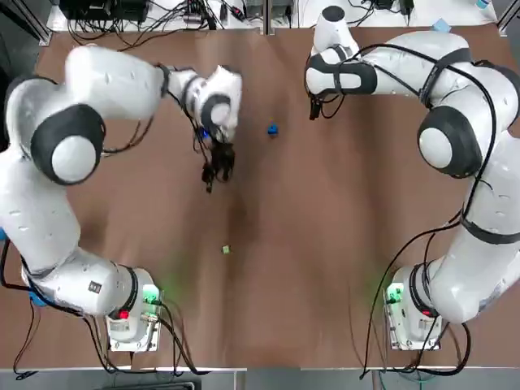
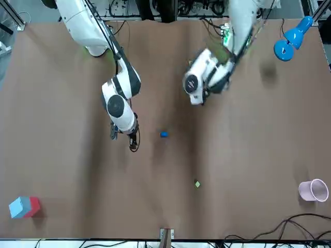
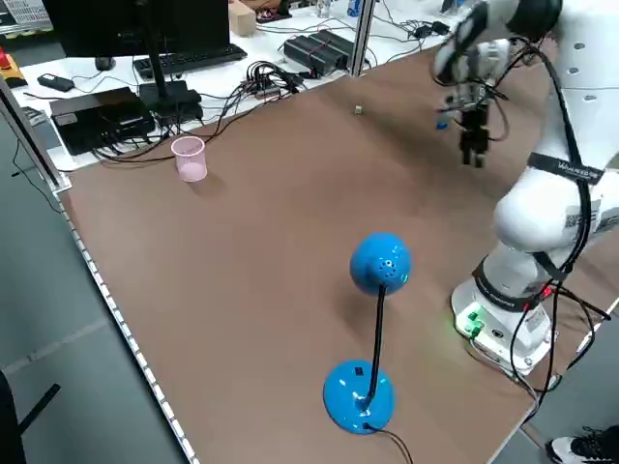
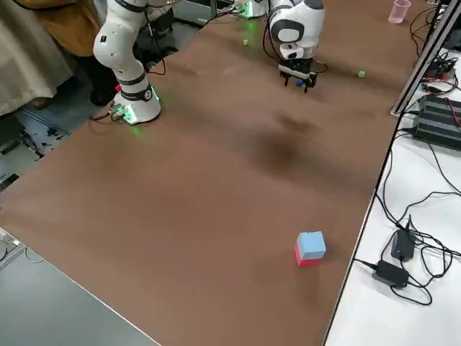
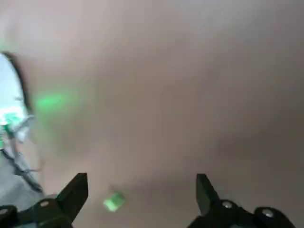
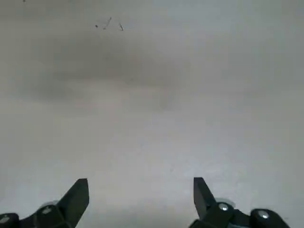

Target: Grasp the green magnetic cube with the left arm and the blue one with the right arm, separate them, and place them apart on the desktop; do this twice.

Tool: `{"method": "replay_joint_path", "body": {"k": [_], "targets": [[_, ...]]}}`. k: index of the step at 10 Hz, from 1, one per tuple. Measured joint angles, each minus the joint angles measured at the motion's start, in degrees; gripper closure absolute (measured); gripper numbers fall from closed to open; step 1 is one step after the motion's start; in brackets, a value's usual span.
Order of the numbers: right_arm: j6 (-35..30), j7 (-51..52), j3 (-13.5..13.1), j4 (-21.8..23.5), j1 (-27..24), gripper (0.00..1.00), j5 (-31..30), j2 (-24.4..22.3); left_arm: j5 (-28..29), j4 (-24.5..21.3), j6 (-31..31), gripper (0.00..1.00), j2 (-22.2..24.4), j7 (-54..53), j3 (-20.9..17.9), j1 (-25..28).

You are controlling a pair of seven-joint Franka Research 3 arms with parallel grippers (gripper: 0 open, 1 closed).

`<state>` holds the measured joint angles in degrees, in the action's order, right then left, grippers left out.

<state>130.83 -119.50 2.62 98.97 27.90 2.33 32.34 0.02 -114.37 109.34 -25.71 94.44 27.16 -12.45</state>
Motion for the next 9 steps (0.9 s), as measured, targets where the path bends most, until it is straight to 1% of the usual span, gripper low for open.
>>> {"method": "replay_joint_path", "body": {"k": [1,2,3,4,5,6,7,9], "targets": [[0.0,0.5,0.0,0.1,-0.2,0.03,0.0,-0.1,-1.4,3.1,1.7,0.00,-1.2,0.2,0.0,2.9],[0.0,0.9,0.0,0.3,-0.4,0.03,0.0,-0.1,-3.4,5.5,3.8,0.00,-1.9,0.8,-0.1,3.7],[0.0,1.2,0.0,0.5,-0.5,0.03,0.0,-0.2,-4.6,7.9,6.1,0.00,-2.8,2.2,-0.3,3.3],[0.1,1.4,0.0,0.6,-0.5,0.03,0.0,-0.2,-4.8,11.3,7.1,0.00,-4.8,3.8,-0.3,2.6],[0.1,1.5,0.0,0.7,-0.5,0.03,0.0,-0.2,-4.8,15.2,8.0,0.00,-7.7,5.3,-0.5,1.6],[0.1,1.6,0.0,0.7,-0.5,0.03,0.0,-0.2,-4.9,18.3,10.1,0.00,-10.5,7.7,-1.2,-0.2],[0.1,1.7,0.0,0.7,-0.5,0.03,0.0,-0.2,-5.5,19.8,14.1,0.00,-12.7,10.3,-2.6,-2.4],[0.1,1.8,0.0,0.7,-0.5,0.03,0.0,-0.2,-6.1,20.2,23.9,0.00,-15.7,14.3,-4.7,-5.3]]}}
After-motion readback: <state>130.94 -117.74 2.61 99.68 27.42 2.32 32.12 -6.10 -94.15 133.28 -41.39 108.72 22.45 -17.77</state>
